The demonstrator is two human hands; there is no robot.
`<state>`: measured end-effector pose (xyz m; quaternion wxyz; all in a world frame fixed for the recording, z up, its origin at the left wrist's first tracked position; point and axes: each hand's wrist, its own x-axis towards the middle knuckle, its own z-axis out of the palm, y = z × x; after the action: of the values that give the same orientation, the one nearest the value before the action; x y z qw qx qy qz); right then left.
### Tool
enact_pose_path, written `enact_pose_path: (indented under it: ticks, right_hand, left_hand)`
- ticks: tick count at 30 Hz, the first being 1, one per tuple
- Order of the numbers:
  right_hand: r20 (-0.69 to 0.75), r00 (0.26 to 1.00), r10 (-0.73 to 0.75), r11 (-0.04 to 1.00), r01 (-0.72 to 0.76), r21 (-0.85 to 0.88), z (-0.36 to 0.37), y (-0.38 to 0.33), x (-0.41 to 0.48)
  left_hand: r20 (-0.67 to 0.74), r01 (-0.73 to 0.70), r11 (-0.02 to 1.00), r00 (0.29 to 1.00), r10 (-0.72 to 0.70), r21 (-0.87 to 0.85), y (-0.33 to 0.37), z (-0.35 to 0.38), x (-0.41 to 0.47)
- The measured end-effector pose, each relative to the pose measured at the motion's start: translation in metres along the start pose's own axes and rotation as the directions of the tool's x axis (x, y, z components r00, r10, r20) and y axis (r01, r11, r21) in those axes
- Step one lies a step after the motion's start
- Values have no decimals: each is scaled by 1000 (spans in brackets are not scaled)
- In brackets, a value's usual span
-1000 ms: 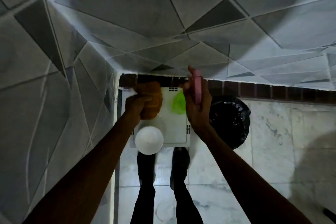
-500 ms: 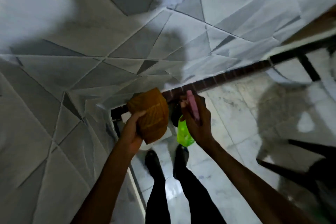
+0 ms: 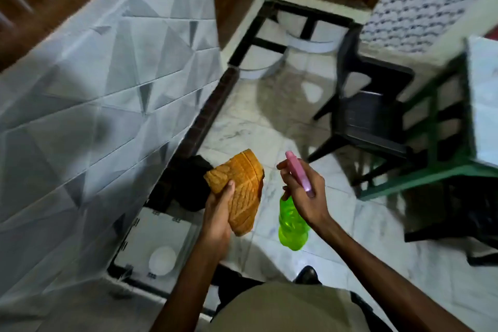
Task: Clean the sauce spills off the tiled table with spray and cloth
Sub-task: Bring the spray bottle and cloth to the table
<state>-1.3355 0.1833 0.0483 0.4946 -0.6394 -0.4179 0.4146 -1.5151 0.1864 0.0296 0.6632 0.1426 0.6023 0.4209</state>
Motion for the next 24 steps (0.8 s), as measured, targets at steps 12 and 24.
enact_pose_path:
  ticks: [12, 24]
  right_hand:
    - [-353, 935, 29, 999, -15, 44, -311, 31, -4]
    - [-720, 676, 156, 984, -40, 175, -571, 52, 41]
  left_hand:
    - [325, -44, 985, 946, -13, 170, -111, 298, -62]
    - [553, -108, 924, 824, -124, 368, -180, 568, -75]
